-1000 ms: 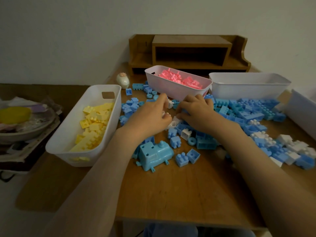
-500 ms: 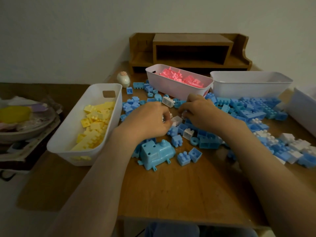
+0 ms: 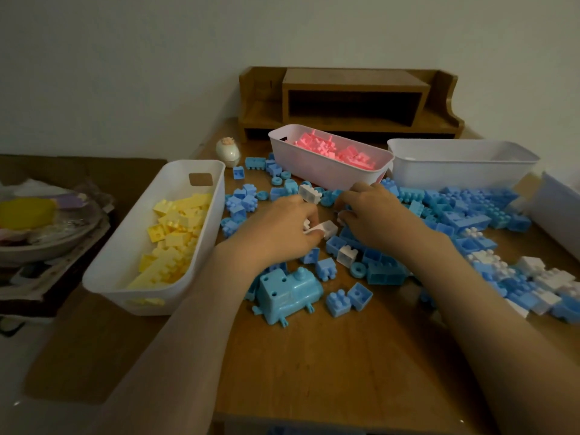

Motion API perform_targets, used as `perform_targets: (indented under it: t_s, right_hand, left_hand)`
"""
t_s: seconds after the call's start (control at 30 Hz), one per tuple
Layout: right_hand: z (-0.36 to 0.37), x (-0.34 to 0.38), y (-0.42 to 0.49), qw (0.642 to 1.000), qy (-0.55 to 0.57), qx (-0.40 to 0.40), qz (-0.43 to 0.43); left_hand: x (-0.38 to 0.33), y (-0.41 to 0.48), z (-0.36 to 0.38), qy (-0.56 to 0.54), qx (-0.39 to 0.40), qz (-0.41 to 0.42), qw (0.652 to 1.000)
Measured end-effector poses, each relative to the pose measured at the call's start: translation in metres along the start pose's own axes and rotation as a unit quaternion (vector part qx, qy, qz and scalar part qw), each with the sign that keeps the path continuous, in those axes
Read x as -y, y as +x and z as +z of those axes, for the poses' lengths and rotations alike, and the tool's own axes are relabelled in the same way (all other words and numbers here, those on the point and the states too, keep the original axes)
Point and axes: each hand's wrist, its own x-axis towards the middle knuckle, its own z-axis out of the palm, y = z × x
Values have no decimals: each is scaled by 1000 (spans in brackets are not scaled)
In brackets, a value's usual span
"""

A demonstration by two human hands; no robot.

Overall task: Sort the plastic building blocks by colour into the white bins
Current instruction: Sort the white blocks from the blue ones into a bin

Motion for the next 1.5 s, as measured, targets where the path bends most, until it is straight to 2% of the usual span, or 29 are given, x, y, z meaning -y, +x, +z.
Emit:
perform_targets:
  t_s: [0.1,0.27,0.67,0.9,1.3,1.43,1.5]
  right_hand:
    - [1,0,1,1000,-5,-12,-9]
    - [-1,0,2,999,-1,29,-46]
    - [5,0,4,999,-16,-4,-52]
    - [5,1,3,998,32,-44,-36]
    - [9,0,3,996,13,-46,-78]
    - [6,0,4,994,56,-53,-73]
    - [3,1,2,992,96,-33,-79]
  left_hand:
    - [-2,2,2,-4,-22,12,1000]
    - [-2,3,7,9,-37,22,999]
    - [5,7,8,15,-49,-3,999]
    - [6,11,12,35,-58,-7,998]
    - [0,7,9,24,-40,-21,999]
    - [-1,8,8,33,-44,-25,998]
    - [1,8,10,36,-45,-23,998]
